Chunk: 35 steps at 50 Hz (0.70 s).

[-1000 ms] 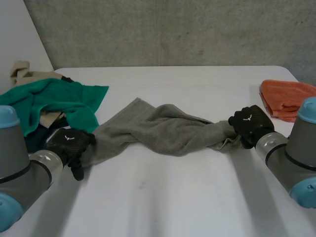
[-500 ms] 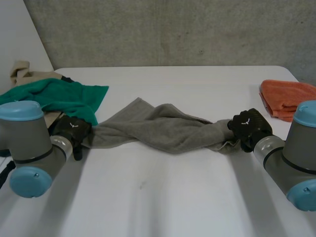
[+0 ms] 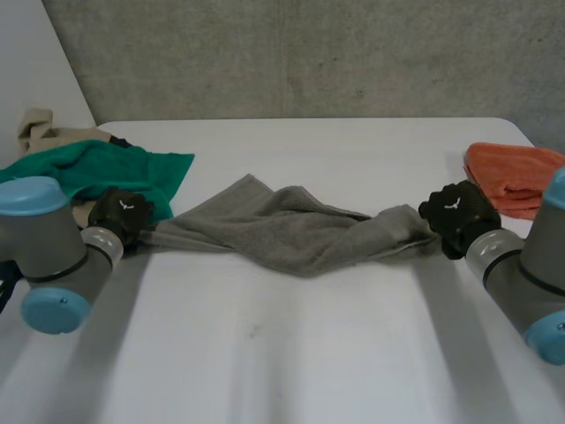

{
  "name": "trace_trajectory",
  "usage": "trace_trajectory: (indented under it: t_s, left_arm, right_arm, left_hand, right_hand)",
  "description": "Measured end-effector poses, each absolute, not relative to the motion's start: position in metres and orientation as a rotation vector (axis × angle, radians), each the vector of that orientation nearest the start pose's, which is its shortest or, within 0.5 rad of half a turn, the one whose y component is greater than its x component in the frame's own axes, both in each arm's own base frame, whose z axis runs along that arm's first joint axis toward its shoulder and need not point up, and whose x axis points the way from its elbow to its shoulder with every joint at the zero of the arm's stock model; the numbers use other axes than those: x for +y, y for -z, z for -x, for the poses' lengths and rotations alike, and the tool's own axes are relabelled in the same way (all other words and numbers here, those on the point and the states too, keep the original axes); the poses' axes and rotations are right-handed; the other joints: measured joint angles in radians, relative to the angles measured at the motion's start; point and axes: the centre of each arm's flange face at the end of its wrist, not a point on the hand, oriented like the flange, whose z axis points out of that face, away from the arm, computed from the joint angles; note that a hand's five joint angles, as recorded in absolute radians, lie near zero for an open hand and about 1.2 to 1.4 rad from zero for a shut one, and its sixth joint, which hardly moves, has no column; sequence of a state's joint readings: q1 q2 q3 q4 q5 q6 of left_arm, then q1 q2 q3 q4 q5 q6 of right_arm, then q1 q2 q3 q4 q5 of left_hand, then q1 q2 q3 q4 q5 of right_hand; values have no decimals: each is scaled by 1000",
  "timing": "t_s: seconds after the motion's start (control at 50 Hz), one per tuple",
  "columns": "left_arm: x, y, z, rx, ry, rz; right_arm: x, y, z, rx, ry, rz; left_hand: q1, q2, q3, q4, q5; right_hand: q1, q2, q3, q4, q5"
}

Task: Fold the laundry.

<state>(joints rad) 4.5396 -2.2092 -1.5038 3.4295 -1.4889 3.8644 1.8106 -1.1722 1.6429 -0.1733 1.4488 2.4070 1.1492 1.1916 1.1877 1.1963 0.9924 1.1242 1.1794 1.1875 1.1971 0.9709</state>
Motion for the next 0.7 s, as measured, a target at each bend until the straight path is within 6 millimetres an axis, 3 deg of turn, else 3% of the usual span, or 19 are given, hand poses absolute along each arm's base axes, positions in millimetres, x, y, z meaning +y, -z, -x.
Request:
trace_trajectory:
  t_s: [0.12,0.24,0.28,0.36,0.44,0.56,0.62,0.7]
  left_arm:
    - [-335,-170,204,2064,1778,-1099]
    - [-293,-246,204,2066,1977,-1007]
    - [-280,-268,203,2071,2053,-956]
    - [-271,-287,201,2083,2113,-903]
    - [-282,-288,199,2116,2093,-870]
    - [-306,-266,210,2194,2011,-903]
    - [-312,-253,220,2238,1960,-932]
    - [-313,-241,226,2282,1904,-948]
  right_arm:
    - [-304,-212,-208,2353,1987,1332]
    - [-300,-260,-186,2412,1949,1318]
    - [-298,-269,-180,2440,1887,1353]
    - [-297,-270,-172,2475,1770,1446]
    - [-303,-256,-169,2499,1648,1567]
    - [-318,-220,-176,2509,1583,1601]
    - [-321,-202,-179,2522,1558,1584]
    - [-321,-193,-177,2550,1548,1549]
  left_hand:
    - [0,0,0,0,0]
    - [0,1,1,0,0]
    - [0,1,1,1,0]
    - [0,1,1,1,0]
    - [0,1,1,1,0]
    - [0,1,1,1,0]
    - [0,1,1,1,0]
    - [0,1,1,1,0]
  right_hand:
    - [0,0,0,0,0]
    - [0,0,0,0,0]
    - [0,0,0,0,0]
    - [0,0,0,0,-1]
    - [0,0,0,0,0]
    - [0,-3,-4,-6,3]
    - [-98,-171,-174,-182,-134]
    - [-367,-426,-422,-430,-390]
